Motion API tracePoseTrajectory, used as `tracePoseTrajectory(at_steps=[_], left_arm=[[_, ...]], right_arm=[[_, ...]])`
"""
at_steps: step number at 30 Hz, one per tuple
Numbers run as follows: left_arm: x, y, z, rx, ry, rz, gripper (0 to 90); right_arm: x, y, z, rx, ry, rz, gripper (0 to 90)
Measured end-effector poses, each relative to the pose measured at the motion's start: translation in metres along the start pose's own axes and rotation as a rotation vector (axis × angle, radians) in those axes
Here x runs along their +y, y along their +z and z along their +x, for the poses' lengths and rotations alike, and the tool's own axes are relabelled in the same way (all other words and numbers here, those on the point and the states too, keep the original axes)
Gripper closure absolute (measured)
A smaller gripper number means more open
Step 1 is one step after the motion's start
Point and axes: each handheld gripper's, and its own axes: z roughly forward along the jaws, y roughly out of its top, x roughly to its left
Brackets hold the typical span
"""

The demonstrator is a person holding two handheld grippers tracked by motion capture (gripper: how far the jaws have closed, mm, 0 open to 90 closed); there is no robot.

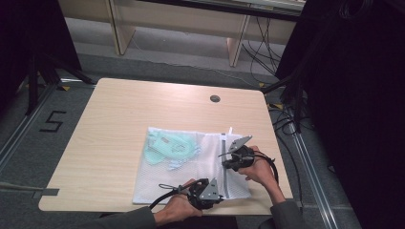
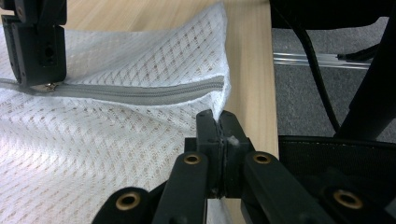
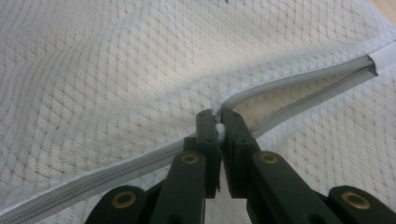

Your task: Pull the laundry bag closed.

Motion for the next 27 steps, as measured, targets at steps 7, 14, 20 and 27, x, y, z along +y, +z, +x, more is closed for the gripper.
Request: tracePoseTrajectory(at_steps=[7,14,20,27], left_arm=[[0.0,-0.001,0.0,0.001,-0.001,0.0,89.0],[0.0,-0.001,0.0,0.0,0.002,0.004,89.0],[0.0,0.001,-0.002,-0.006,-0.008,-0.004,89.0],[-0.001,0.001,0.0,-0.009,-0.012,0.002,88.9]], right_arm=[[0.002,0.001,-0.003,-0.005,-0.014,-0.003,86.9],[0.002,0.001,-0.007,-0.006,0.006,-0.006,86.9],[0.004,0.0,-0.012,-0.035,-0.004,-0.019,86.9],[0.006,0.002,-0.014,-0.031,-0.001,-0.016,86.9]])
